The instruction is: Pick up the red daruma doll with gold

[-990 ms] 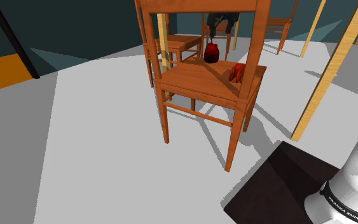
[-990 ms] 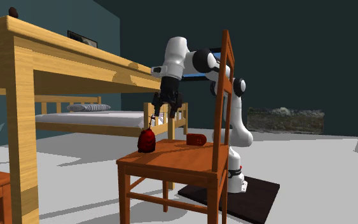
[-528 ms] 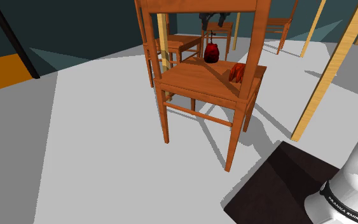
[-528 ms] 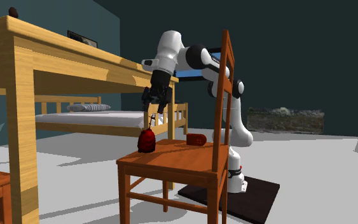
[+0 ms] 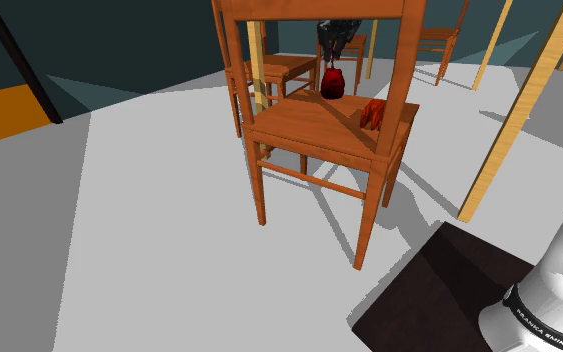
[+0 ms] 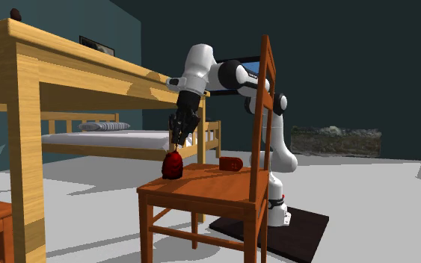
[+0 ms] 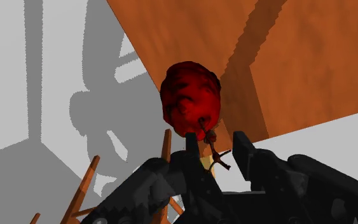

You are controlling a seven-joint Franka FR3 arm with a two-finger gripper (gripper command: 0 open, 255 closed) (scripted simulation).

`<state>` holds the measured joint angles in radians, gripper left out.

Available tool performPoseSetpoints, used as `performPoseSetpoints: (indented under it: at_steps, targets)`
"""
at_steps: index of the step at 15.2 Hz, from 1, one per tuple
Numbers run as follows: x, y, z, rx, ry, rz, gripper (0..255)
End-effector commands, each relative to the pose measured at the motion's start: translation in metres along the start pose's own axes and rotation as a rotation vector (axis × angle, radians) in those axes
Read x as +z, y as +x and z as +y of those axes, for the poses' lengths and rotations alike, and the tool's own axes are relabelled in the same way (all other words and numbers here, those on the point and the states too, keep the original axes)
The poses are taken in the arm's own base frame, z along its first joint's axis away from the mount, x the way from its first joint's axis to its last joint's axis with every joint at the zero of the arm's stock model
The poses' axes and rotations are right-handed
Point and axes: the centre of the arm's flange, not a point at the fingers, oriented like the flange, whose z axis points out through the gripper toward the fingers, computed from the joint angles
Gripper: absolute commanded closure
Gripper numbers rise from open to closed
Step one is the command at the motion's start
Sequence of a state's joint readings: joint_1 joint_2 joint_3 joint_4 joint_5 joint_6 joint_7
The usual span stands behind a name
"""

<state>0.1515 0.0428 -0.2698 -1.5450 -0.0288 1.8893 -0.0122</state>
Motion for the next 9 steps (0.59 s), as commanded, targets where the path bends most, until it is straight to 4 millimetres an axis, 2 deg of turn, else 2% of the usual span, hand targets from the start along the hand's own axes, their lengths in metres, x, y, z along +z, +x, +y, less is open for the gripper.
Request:
performPoseSetpoints:
  at_steps: [1, 8, 9]
  targets:
    - [0.0003, -0.0001, -0.0003, 0.000, 0.000, 0.000, 255]
    - [0.0011, -0.0003, -0.0001, 0.000, 0.000, 0.000, 255]
    - [-0.0039, 0.0012, 0.0002, 0.000, 0.000, 0.000, 255]
